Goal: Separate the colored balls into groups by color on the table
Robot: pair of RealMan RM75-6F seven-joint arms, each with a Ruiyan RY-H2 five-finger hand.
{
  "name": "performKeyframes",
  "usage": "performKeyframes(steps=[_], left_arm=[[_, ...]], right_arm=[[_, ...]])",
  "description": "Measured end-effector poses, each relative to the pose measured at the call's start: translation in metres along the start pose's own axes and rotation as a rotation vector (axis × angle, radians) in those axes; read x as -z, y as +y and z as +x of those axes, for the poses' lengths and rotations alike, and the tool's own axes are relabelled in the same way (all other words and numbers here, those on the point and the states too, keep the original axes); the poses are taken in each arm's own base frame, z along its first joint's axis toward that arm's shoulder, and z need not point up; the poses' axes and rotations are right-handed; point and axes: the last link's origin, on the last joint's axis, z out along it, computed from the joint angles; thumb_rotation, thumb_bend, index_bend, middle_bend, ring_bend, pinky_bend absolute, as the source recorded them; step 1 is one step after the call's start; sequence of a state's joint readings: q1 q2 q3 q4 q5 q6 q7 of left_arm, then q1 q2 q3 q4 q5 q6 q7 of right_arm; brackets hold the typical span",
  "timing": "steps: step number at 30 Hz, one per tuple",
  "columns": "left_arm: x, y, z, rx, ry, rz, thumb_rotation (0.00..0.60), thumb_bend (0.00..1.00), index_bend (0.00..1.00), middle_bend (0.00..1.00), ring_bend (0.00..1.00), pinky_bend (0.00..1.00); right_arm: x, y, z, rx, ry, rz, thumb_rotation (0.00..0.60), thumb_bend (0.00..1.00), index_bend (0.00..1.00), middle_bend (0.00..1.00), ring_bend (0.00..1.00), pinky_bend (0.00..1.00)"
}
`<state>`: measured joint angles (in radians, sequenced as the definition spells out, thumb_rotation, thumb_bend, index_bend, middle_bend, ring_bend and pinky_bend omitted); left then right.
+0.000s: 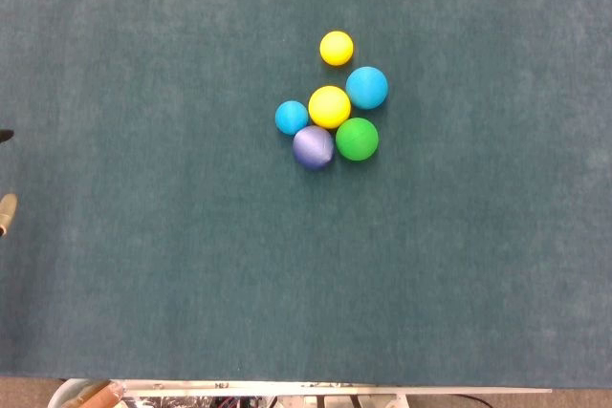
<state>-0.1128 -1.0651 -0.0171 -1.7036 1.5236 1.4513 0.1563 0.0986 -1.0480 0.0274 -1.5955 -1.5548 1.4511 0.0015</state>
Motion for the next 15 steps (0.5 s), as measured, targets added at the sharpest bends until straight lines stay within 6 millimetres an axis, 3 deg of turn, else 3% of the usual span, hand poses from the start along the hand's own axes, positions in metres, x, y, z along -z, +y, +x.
performKeyframes(steps=[15], left_arm=[[0.004, -0.001, 0.002, 0.004, 0.010, 0.008, 0.600, 0.32, 0.19, 0.25, 0.25, 0.21]], right_arm=[[-0.010, -0.011, 0.004, -0.016, -0.007, 0.065, 0.600, 0.13, 0.24, 0.35, 0.22, 0.25]])
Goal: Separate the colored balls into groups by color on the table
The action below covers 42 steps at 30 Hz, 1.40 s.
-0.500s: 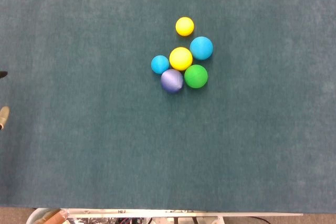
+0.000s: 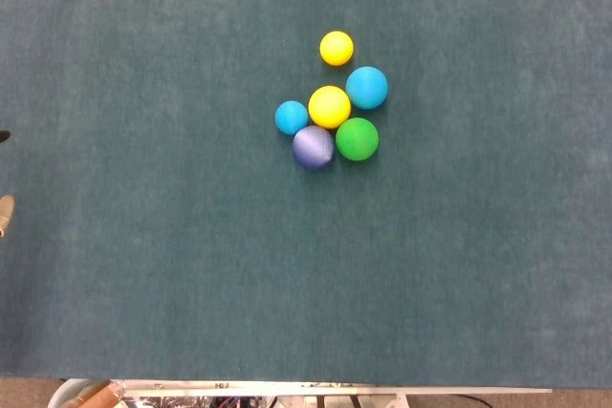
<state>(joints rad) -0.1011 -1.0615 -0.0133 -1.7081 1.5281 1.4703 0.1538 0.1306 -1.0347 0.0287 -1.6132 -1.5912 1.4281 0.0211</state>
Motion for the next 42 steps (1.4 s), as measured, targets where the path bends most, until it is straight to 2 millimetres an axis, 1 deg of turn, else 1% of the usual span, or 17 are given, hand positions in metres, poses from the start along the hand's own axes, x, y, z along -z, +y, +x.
performKeyframes(steps=[4, 6, 9, 14, 17, 22, 28, 34, 42], left_arm=[[0.001, -0.002, 0.001, -0.001, 0.000, 0.003, 0.600, 0.32, 0.19, 0.25, 0.25, 0.21], [0.002, -0.002, 0.001, 0.001, 0.001, 0.006, 0.600, 0.32, 0.19, 0.25, 0.25, 0.21], [0.004, -0.004, 0.000, -0.001, -0.004, 0.013, 0.600, 0.32, 0.19, 0.25, 0.25, 0.21], [0.010, -0.010, 0.000, 0.001, -0.009, 0.036, 0.600, 0.32, 0.20, 0.25, 0.25, 0.21], [0.013, -0.014, 0.001, 0.003, -0.003, 0.052, 0.600, 0.32, 0.20, 0.25, 0.25, 0.21], [0.019, -0.020, 0.003, 0.005, 0.000, 0.075, 0.600, 0.32, 0.20, 0.25, 0.25, 0.21], [0.023, -0.025, 0.004, 0.008, 0.000, 0.088, 0.600, 0.32, 0.20, 0.25, 0.25, 0.21], [0.025, -0.029, 0.004, 0.014, -0.002, 0.100, 0.600, 0.32, 0.20, 0.25, 0.25, 0.21], [0.027, -0.033, 0.003, 0.019, -0.003, 0.117, 0.600, 0.32, 0.20, 0.25, 0.25, 0.21]], right_arm=[[-0.016, -0.013, 0.007, 0.004, 0.000, 0.074, 0.600, 0.13, 0.25, 0.36, 0.22, 0.25], [-0.026, -0.022, 0.011, 0.009, -0.005, 0.116, 0.600, 0.13, 0.28, 0.39, 0.22, 0.25], [-0.047, -0.038, 0.015, 0.034, -0.025, 0.190, 0.600, 0.13, 0.35, 0.41, 0.23, 0.25], [-0.089, -0.075, 0.019, 0.111, -0.044, 0.317, 0.600, 0.09, 0.35, 0.42, 0.23, 0.25], [-0.111, -0.096, 0.018, 0.134, -0.057, 0.365, 0.600, 0.09, 0.35, 0.42, 0.23, 0.25], [-0.147, -0.129, 0.004, 0.145, -0.099, 0.412, 0.600, 0.08, 0.35, 0.41, 0.23, 0.25], [-0.183, -0.159, -0.014, 0.174, -0.145, 0.437, 0.600, 0.07, 0.35, 0.39, 0.22, 0.25], [-0.207, -0.184, -0.032, 0.207, -0.166, 0.449, 0.600, 0.07, 0.34, 0.39, 0.21, 0.25], [-0.231, -0.210, -0.054, 0.225, -0.178, 0.441, 0.600, 0.07, 0.34, 0.38, 0.20, 0.25]])
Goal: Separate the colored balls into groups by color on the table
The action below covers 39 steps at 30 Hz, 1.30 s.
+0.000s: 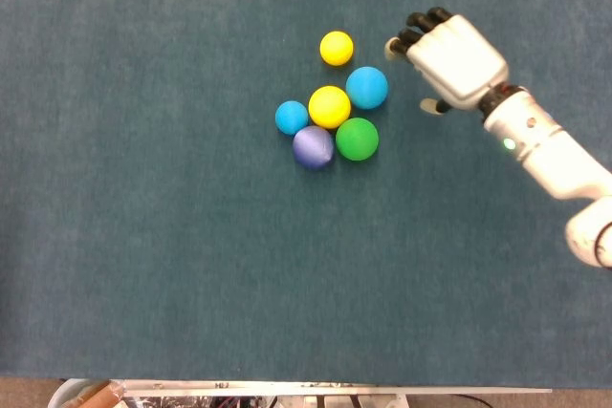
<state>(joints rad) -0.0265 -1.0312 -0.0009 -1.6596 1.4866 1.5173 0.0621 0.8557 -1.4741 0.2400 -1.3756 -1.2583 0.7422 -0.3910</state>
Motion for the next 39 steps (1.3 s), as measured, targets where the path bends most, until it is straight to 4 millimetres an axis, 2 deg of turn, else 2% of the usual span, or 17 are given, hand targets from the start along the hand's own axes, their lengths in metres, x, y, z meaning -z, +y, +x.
performKeyframes(steps=[7, 16, 39], left_arm=[[0.001, -0.003, 0.001, 0.000, 0.001, 0.014, 0.600, 0.32, 0.20, 0.24, 0.25, 0.21], [0.000, -0.006, 0.002, -0.001, 0.001, 0.026, 0.600, 0.32, 0.20, 0.24, 0.25, 0.21], [0.000, -0.009, 0.000, 0.003, -0.004, 0.033, 0.600, 0.32, 0.20, 0.24, 0.25, 0.21]], right_arm=[[-0.027, -0.018, -0.010, 0.006, -0.012, 0.002, 0.600, 0.06, 0.34, 0.38, 0.20, 0.25], [-0.048, -0.037, -0.022, 0.025, -0.033, 0.010, 0.600, 0.06, 0.34, 0.37, 0.20, 0.25], [-0.065, -0.047, -0.045, 0.050, -0.081, 0.001, 0.600, 0.06, 0.34, 0.37, 0.20, 0.25]])
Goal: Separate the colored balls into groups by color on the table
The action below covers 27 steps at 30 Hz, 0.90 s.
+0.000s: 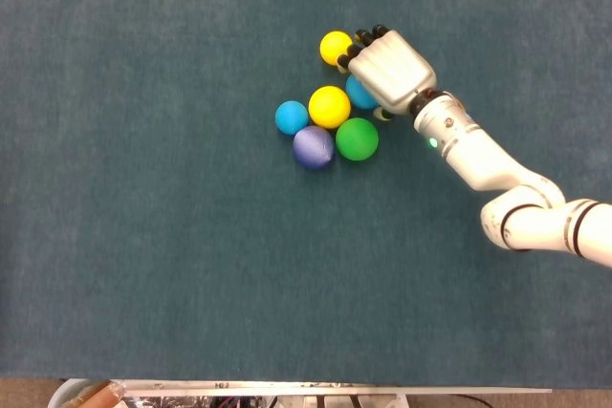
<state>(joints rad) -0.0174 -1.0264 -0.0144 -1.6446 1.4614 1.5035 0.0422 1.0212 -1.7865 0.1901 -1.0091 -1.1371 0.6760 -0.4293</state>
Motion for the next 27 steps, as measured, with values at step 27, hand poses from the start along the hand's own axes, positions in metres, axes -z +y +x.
performKeyframes(steps=[27], left_arm=[[0.0005, -0.0001, -0.0019, 0.007, 0.002, -0.005, 0.600, 0.32, 0.20, 0.24, 0.25, 0.21]], right_arm=[[0.0068, 0.0071, -0.0068, -0.041, 0.028, -0.006, 0.600, 0.13, 0.48, 0.52, 0.26, 0.29]])
